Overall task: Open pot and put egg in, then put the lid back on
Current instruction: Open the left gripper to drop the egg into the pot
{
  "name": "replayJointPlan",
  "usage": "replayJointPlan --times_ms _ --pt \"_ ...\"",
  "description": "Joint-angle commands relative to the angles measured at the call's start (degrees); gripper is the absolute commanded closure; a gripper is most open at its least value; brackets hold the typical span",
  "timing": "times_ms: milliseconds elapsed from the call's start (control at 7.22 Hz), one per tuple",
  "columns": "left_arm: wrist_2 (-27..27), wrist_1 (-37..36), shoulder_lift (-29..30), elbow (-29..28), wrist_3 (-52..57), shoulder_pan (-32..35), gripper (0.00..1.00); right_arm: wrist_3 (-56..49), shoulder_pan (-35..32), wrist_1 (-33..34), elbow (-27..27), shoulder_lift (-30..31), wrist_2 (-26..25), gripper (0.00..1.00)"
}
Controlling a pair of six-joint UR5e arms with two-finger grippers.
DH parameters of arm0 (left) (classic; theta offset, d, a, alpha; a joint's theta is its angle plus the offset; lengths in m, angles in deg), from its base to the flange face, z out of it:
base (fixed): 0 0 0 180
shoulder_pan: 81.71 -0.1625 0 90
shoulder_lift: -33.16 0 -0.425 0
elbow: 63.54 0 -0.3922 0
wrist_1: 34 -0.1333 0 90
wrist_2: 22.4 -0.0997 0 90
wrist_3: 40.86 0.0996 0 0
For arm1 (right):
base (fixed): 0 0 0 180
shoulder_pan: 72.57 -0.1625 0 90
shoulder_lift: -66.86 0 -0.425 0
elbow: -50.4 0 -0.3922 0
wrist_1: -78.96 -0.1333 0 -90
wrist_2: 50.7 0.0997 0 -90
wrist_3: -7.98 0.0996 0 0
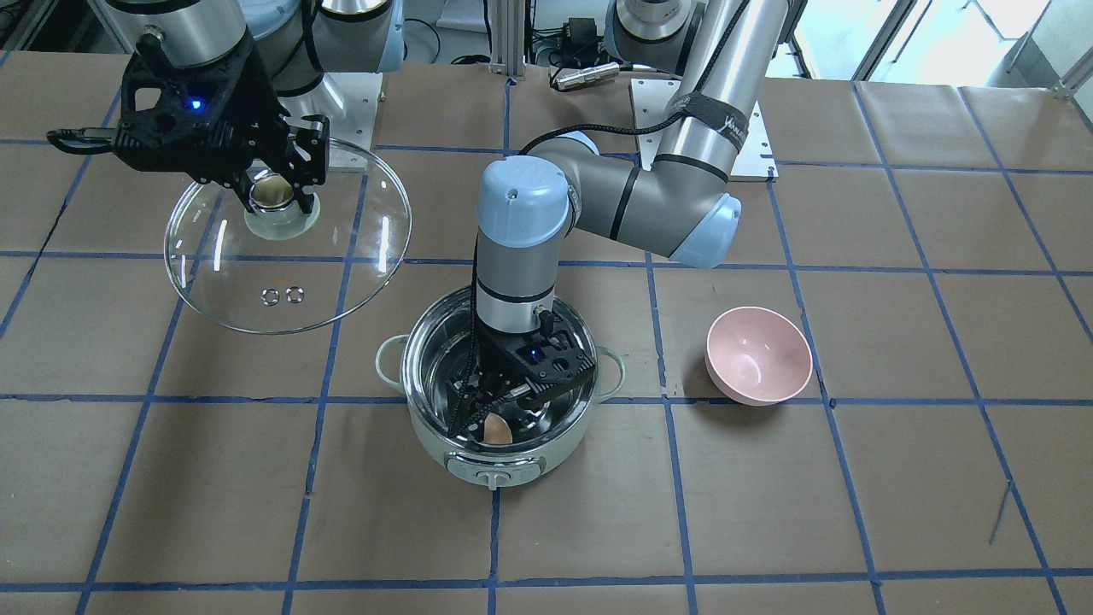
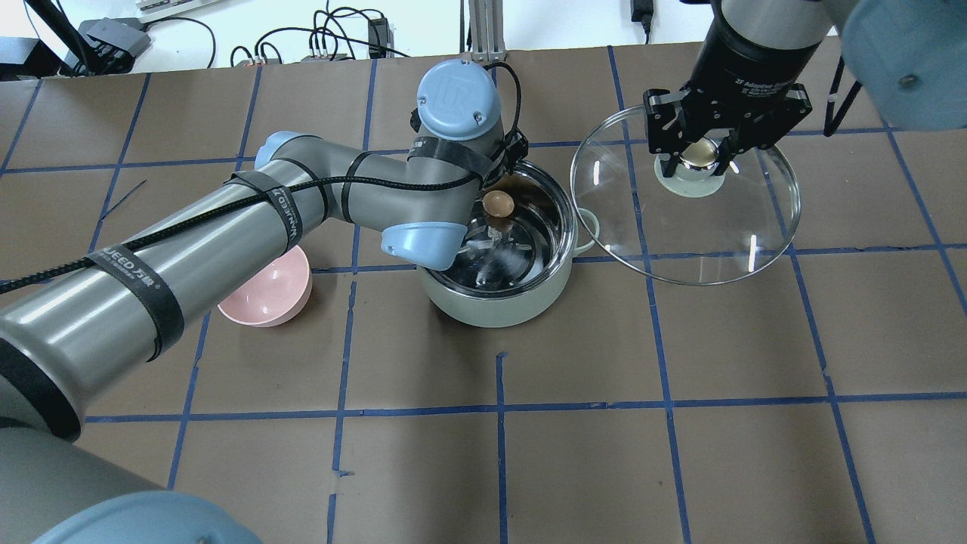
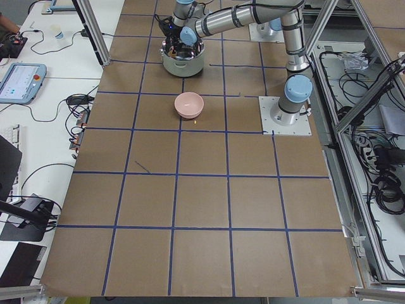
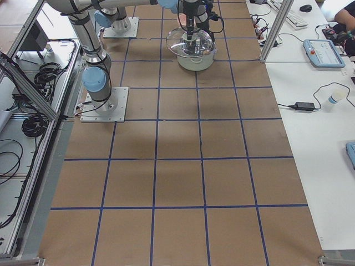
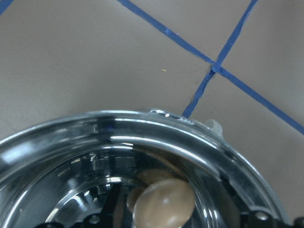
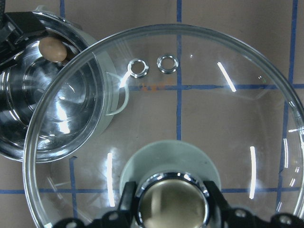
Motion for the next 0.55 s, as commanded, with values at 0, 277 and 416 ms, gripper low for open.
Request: replayJointPlan --times_ms 0,277,416 --pt "0.1 2.0 -2.8 -0.1 0.5 0.0 0.12 0.0 -0.2 0.0 0.0 0.0 0.1 0.95" --pt "0.1 8.1 -7.1 -0.3 5.3 -1.0 0.11 0.8 -0.8 0.4 1.0 -0.3 0.5 0.95" --pt "0.3 11.7 -8.9 -0.3 9.0 -3.3 0.1 1.1 -1.7 0.7 0.9 -0.8 0.5 0.95"
